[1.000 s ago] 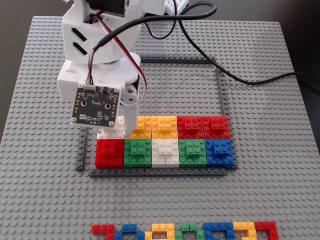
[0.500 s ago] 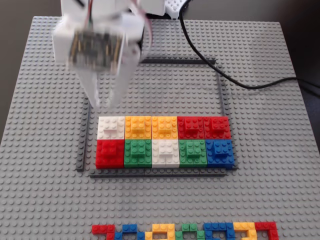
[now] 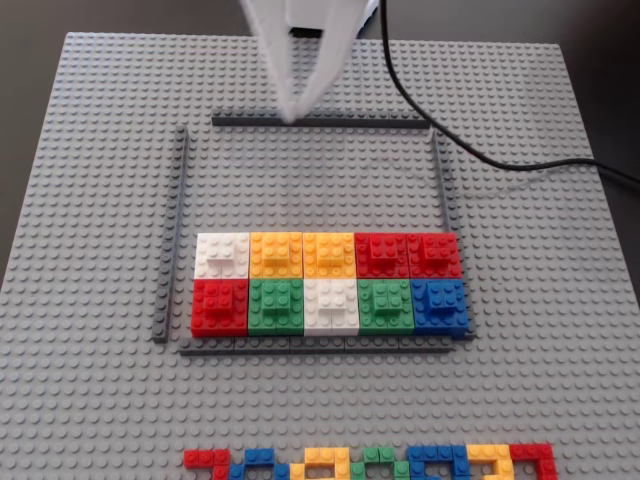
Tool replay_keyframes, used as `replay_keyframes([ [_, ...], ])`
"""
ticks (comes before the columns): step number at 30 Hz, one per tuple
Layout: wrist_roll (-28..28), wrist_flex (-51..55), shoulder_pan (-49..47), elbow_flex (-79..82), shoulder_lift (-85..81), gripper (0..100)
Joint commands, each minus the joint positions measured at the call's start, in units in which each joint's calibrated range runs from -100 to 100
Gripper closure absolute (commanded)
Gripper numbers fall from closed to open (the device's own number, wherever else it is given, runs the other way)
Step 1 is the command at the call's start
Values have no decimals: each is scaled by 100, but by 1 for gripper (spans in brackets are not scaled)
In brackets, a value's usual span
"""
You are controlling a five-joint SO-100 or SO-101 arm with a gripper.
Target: Grab the cube and place it into the grid
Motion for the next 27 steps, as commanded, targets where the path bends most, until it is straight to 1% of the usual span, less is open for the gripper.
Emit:
replay_keyframes([
  [1,-117,-340,-129,883,-1418,100],
  [8,39,-579,-306,2614,-3000,100],
  [20,-78,-736,-542,4544,-4384,100],
  [27,-171,-609,-696,5668,-5829,100],
])
